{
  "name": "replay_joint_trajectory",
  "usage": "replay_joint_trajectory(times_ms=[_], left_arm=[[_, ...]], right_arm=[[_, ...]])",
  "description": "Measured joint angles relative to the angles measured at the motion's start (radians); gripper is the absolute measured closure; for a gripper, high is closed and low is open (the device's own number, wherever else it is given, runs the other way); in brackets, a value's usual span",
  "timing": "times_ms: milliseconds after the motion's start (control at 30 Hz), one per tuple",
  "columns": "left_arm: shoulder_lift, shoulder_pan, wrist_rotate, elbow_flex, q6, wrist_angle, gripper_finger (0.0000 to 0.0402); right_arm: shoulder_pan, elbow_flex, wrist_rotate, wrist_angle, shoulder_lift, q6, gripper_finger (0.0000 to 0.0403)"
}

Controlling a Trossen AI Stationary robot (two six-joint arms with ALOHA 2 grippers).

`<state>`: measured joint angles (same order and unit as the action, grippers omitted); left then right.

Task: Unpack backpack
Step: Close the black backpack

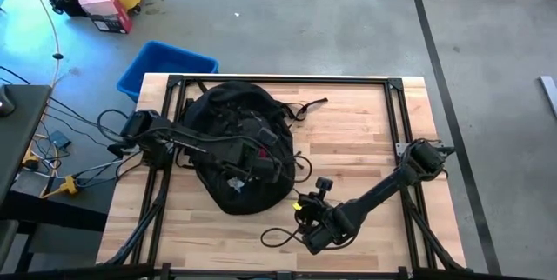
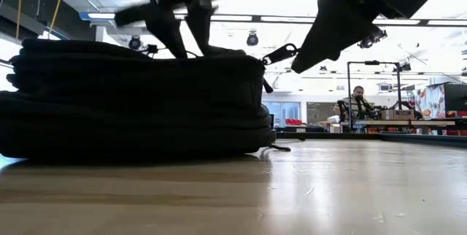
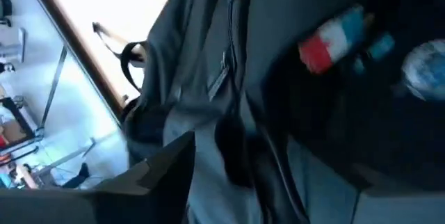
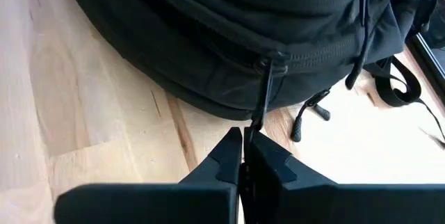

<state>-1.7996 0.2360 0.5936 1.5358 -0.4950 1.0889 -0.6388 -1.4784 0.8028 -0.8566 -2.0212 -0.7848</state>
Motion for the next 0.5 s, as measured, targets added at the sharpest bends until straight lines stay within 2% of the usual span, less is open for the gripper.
replay_joint_trajectory(times_ms=[100,233,367,500], left_arm=[[0.001,0.006,-0.129,0.055,-0.036,-0.035,0.018],[-0.005,-0.017,-0.318,0.059,-0.127,-0.195,0.0179],[-0.025,-0.055,-0.492,0.059,-0.124,-0.317,0.0179],[-0.084,-0.075,-0.527,0.059,-0.117,-0.369,0.0179]], right_arm=[[0.0,0.0,0.0,-0.001,0.0,0.007,0.0402],[0.0,0.0,-0.004,-0.001,0.0,0.007,0.0402],[0.0,0.001,-0.022,-0.001,0.0,0.008,0.0402],[0.0,0.002,-0.022,0.008,0.0,0.033,0.0403]])
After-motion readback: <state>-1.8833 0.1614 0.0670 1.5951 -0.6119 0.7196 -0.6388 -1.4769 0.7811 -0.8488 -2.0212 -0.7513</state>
